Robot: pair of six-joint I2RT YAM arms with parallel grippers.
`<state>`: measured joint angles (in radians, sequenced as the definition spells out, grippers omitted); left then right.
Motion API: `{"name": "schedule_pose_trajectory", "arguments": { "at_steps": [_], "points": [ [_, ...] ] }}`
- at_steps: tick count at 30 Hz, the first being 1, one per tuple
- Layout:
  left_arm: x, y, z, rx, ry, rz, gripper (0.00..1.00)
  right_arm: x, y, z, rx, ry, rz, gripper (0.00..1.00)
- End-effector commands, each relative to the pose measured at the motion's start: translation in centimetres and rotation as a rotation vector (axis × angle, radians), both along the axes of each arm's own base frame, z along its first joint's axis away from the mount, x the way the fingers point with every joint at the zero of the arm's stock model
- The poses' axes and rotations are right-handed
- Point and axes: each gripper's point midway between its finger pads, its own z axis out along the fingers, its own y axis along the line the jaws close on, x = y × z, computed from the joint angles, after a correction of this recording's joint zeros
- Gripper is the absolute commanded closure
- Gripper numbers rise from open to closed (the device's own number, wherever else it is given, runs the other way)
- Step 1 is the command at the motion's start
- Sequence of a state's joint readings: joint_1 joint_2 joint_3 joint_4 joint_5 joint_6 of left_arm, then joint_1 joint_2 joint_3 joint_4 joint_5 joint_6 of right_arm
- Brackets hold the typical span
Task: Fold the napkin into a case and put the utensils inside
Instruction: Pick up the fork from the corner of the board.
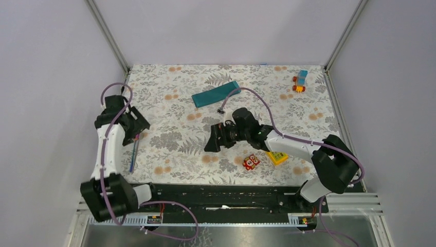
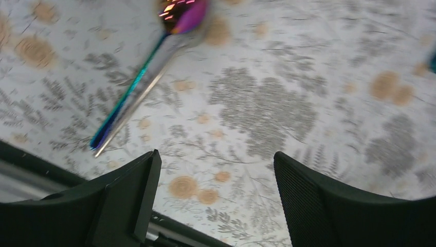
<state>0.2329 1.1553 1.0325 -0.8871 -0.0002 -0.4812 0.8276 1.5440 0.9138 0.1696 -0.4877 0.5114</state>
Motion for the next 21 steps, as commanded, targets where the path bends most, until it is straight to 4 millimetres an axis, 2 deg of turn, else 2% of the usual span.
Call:
{"name": "schedule_pose_trajectory", "arguments": {
  "at_steps": [1,4,6,8,13,21],
  "points": [
    [-2.5,3.6,-4.5,0.002,0.212,0.087,0.18,1.2,-0.8,0.4,0.016,-0.072,-0.017,0.02],
    [-1.7,4.6,-6.2,0.01,0.264,0.087,0.27,0.9,-1.0,1.2,0.037,-0.086,-0.014,0.02],
    [-1.7,5.3,-7.2,0.031,0.309,0.095,0.3,0.9,-1.1,1.7,0.049,-0.101,-0.019,0.02],
    [-1.3,5.2,-8.1,0.018,0.332,0.074,0.37,0.9,-1.4,2.1,0.055,-0.116,-0.03,0.02],
    [-1.8,6.2,-10.1,0.061,0.416,0.048,0.51,1.0,-1.5,2.4,0.067,-0.119,-0.045,0.01],
    [-0.4,7.8,-11.4,0.105,0.458,0.042,0.57,1.2,-1.7,2.3,0.069,-0.115,-0.054,0.01]
  ]
}}
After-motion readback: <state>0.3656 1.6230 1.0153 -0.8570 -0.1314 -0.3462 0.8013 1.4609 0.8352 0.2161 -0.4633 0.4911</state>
